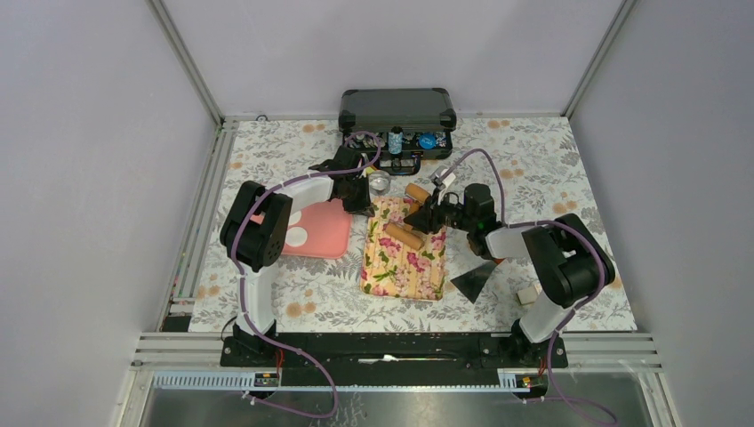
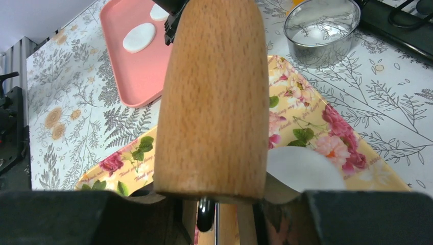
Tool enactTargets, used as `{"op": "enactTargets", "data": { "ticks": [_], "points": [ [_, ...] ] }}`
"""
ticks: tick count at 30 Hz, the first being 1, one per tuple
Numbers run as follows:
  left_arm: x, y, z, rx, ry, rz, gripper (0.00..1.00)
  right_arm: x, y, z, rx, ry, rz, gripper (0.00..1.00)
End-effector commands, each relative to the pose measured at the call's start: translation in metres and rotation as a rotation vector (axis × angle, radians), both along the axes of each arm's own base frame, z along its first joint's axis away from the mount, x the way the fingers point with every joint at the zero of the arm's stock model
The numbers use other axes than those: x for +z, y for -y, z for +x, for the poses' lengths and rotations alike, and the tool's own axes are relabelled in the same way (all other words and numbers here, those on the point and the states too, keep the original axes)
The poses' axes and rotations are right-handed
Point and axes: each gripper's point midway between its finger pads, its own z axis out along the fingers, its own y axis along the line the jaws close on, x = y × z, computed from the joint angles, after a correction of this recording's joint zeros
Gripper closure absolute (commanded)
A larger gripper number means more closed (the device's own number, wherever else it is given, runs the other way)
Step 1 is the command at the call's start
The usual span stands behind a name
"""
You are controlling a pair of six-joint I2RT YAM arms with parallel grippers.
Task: Roll out the dumpling wrappers from the dough
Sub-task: Flatten out the dough on the work surface.
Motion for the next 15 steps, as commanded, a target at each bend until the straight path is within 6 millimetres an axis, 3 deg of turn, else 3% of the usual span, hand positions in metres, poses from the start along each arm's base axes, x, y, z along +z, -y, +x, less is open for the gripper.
{"op": "enactTargets", "data": {
  "ticks": [1,4,10,12,15],
  "points": [
    [-0.003,0.000,-0.013,-0.019,-0.053,0.007,1.00,-0.048,0.009,-0.025,-0.001,-0.164,-0.079,1.00],
    [-0.003,-0.001,-0.013,-0.027,-0.049,0.013,1.00,-0.014,-0.005,-0.027,0.067,-0.141,0.011,1.00],
    [0.000,-0.003,-0.010,-0.057,-0.026,0.036,1.00,0.104,-0.018,-0.009,0.111,0.085,0.152,1.00],
    [0.000,-0.005,-0.011,-0.065,-0.022,0.042,1.00,0.126,-0.012,0.003,0.070,0.120,0.182,1.00],
    [0.000,-0.006,-0.012,-0.077,-0.021,0.049,1.00,0.133,0.005,0.028,-0.053,0.146,0.178,1.00]
  ]
}}
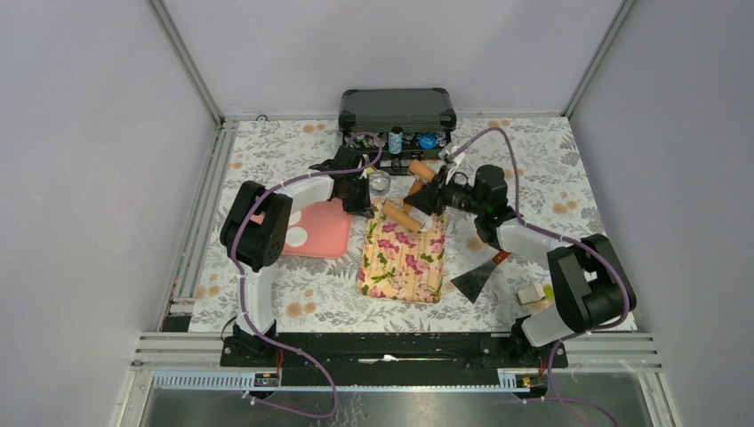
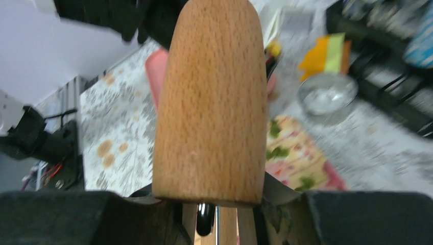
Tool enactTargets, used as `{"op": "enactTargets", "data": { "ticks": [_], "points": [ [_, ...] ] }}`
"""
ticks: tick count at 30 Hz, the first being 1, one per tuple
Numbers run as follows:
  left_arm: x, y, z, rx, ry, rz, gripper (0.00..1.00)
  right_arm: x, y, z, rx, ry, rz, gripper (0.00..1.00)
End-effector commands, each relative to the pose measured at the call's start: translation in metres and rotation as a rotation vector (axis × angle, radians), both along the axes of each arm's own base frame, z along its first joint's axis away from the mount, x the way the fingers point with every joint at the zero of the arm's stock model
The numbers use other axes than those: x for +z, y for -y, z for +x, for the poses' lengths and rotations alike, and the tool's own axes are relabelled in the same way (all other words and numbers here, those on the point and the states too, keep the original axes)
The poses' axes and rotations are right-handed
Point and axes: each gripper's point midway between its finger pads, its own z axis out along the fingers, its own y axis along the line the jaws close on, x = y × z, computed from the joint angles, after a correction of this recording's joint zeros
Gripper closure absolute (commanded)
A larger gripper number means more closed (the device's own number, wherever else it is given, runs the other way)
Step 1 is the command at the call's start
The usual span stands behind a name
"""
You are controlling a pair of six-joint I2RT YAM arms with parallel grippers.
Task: Roll out the dumpling wrappers from the dough
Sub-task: Flatten out the dough on the work surface.
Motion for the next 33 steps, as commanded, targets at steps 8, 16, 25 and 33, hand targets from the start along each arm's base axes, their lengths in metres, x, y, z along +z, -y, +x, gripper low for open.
{"op": "enactTargets", "data": {
  "ticks": [8,16,25,33],
  "points": [
    [0.000,-0.003,-0.011,-0.053,-0.027,0.025,1.00,-0.012,0.059,0.071,-0.422,0.078,-0.154,1.00],
    [0.000,-0.001,-0.009,-0.040,-0.029,0.018,1.00,-0.081,0.066,0.040,-0.417,-0.074,-0.334,1.00],
    [0.002,-0.001,-0.009,-0.030,-0.025,0.018,1.00,-0.133,0.051,-0.001,-0.344,-0.245,-0.442,1.00],
    [0.003,-0.002,-0.010,-0.027,-0.025,0.017,1.00,-0.133,0.032,-0.017,-0.271,-0.249,-0.429,1.00]
  ]
}}
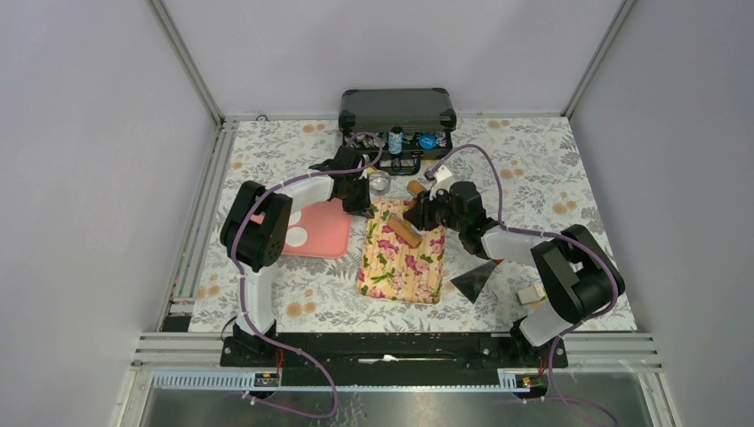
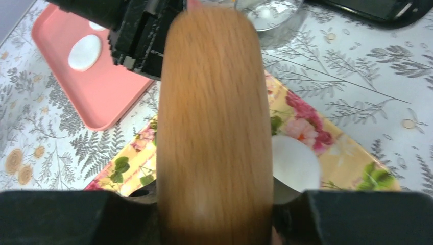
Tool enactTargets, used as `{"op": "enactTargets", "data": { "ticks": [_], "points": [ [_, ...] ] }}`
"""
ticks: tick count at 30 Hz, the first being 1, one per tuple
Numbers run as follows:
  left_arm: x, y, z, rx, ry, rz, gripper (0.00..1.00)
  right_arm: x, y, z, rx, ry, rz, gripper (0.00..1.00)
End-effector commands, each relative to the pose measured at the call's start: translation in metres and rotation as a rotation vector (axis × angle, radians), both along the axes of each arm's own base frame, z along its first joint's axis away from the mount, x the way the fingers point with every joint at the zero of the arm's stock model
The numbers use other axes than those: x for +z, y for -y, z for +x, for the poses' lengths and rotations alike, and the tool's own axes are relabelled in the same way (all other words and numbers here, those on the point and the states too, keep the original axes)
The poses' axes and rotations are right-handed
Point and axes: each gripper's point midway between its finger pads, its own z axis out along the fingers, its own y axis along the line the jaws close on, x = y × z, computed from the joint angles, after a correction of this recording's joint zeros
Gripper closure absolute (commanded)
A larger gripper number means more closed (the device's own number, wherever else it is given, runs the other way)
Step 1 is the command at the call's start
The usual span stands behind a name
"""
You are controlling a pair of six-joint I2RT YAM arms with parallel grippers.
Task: Roll out the dumpling wrappers from the dough
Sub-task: Flatten out the dough on the work surface.
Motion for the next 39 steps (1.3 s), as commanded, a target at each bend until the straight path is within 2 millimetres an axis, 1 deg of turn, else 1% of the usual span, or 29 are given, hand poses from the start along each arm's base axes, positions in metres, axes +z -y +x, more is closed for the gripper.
{"op": "enactTargets", "data": {
  "ticks": [1,3,5,7,8,9,10,12,14,16,19,21,22,23,25,27,31,34,36,39],
  "points": [
    [0.003,-0.002,-0.009,-0.010,-0.022,0.016,1.00,-0.062,0.016,-0.040,0.026,-0.192,-0.149,1.00],
    [0.002,-0.002,-0.009,-0.005,-0.027,0.015,1.00,-0.050,0.005,-0.043,0.079,-0.175,-0.109,1.00],
    [0.002,-0.001,-0.009,0.000,-0.032,0.011,1.00,-0.029,-0.005,-0.042,0.120,-0.144,-0.052,1.00],
    [0.001,-0.001,-0.010,0.006,-0.034,0.011,1.00,0.012,-0.014,-0.034,0.129,-0.040,0.032,1.00],
    [0.001,-0.002,-0.010,0.010,-0.037,0.011,1.00,0.030,-0.015,-0.029,0.110,0.000,0.060,1.00],
    [0.001,-0.002,-0.010,0.012,-0.037,0.011,1.00,0.050,-0.015,-0.019,0.081,0.036,0.078,1.00],
    [0.000,-0.002,-0.011,0.013,-0.039,0.012,1.00,0.062,-0.012,-0.009,0.037,0.047,0.076,1.00],
    [-0.001,-0.002,-0.011,0.014,-0.038,0.011,1.00,0.077,0.001,0.012,-0.064,0.056,0.051,1.00],
    [0.000,-0.002,-0.011,0.014,-0.038,0.012,1.00,0.085,0.012,0.026,-0.124,0.082,0.003,1.00],
    [0.000,-0.002,-0.011,0.012,-0.038,0.008,1.00,0.092,0.020,0.031,-0.149,0.102,-0.029,1.00],
    [0.001,-0.002,-0.011,0.013,-0.033,0.006,1.00,0.102,0.030,0.031,-0.171,0.115,-0.046,1.00],
    [0.002,-0.001,-0.011,0.012,-0.031,0.004,1.00,0.105,0.041,0.034,-0.215,0.122,-0.093,1.00],
    [0.001,-0.001,-0.011,0.012,-0.032,0.004,1.00,0.105,0.051,0.037,-0.258,0.128,-0.133,1.00],
    [0.001,-0.001,-0.011,0.013,-0.034,0.002,1.00,0.104,0.056,0.038,-0.275,0.132,-0.162,1.00],
    [0.001,-0.001,-0.011,0.013,-0.036,0.001,1.00,0.100,0.075,0.042,-0.348,0.149,-0.235,1.00],
    [0.002,-0.001,-0.011,0.015,-0.035,0.000,1.00,0.096,0.085,0.040,-0.373,0.143,-0.282,1.00],
    [0.002,-0.001,-0.010,0.017,-0.034,0.003,1.00,0.075,0.092,0.024,-0.354,0.055,-0.360,1.00],
    [0.002,-0.001,-0.010,0.019,-0.032,0.003,1.00,0.059,0.094,0.015,-0.340,0.007,-0.403,1.00],
    [0.002,-0.001,-0.009,0.020,-0.031,0.002,1.00,0.052,0.092,0.011,-0.328,-0.009,-0.413,1.00],
    [0.001,-0.001,-0.009,0.022,-0.032,0.004,1.00,0.047,0.085,0.008,-0.309,-0.024,-0.421,1.00]
  ]
}}
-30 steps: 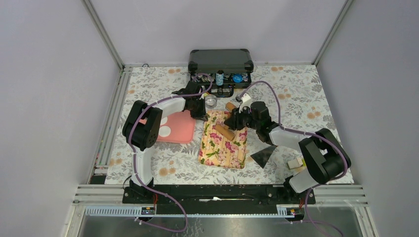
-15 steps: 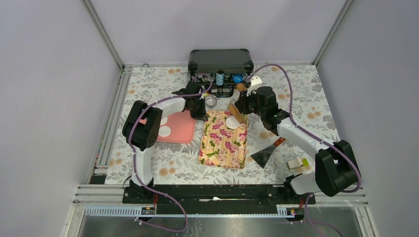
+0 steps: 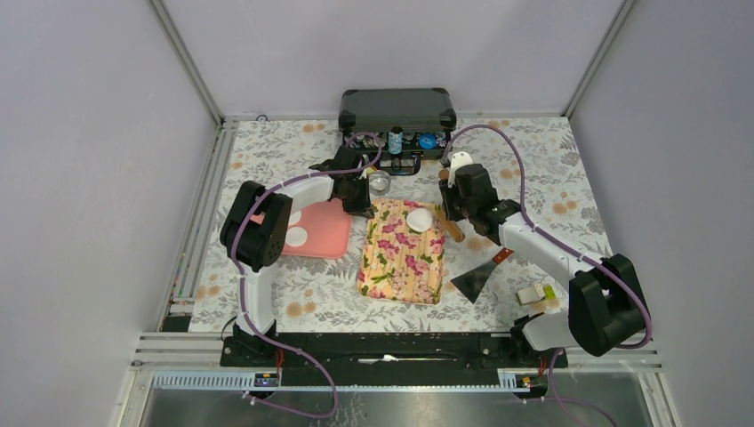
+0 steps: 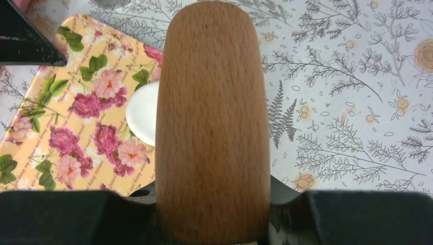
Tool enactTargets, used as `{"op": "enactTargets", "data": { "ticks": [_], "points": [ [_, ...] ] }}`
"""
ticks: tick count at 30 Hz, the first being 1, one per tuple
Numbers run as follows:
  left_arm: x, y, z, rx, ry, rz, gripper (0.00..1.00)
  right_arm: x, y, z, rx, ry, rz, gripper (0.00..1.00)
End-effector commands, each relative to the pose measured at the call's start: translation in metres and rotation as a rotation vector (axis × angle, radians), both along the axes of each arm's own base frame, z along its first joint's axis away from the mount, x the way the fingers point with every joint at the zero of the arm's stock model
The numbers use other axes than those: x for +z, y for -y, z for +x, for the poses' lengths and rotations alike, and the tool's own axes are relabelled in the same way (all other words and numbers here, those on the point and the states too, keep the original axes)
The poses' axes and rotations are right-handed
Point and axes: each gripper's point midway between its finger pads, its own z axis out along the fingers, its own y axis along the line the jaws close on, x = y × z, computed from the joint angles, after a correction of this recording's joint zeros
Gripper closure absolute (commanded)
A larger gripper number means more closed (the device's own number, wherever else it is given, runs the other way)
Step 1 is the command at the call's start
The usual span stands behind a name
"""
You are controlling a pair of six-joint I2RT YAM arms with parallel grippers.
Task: Roll out the dumpling wrappers from the dough
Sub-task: Flatten out the dough on the work surface.
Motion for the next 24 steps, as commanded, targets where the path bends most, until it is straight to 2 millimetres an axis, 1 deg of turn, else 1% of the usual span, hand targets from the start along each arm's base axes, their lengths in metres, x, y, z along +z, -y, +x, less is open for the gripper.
{"op": "enactTargets", "data": {
  "ticks": [1,6,11,13,16,22,24],
  "points": [
    [0.001,-0.002,-0.009,0.003,-0.023,0.010,1.00,0.015,-0.011,0.003,0.016,0.032,-0.008,1.00],
    [0.003,-0.002,-0.009,0.004,-0.019,0.009,1.00,0.006,-0.025,-0.005,0.053,-0.031,-0.004,1.00],
    [0.003,-0.002,-0.009,0.003,-0.018,0.009,1.00,0.007,-0.043,-0.022,0.125,-0.094,0.057,1.00],
    [0.003,-0.002,-0.009,0.004,-0.019,0.010,1.00,0.011,-0.056,-0.033,0.180,-0.127,0.118,1.00],
    [0.002,-0.003,-0.009,0.006,-0.019,0.014,1.00,0.018,-0.071,-0.043,0.243,-0.148,0.177,1.00],
    [0.004,-0.003,-0.009,0.006,-0.013,0.015,1.00,0.032,-0.099,-0.056,0.354,-0.156,0.280,1.00],
    [0.005,-0.003,-0.009,0.006,-0.010,0.015,1.00,0.045,-0.105,-0.054,0.384,-0.115,0.303,1.00]
  ]
}}
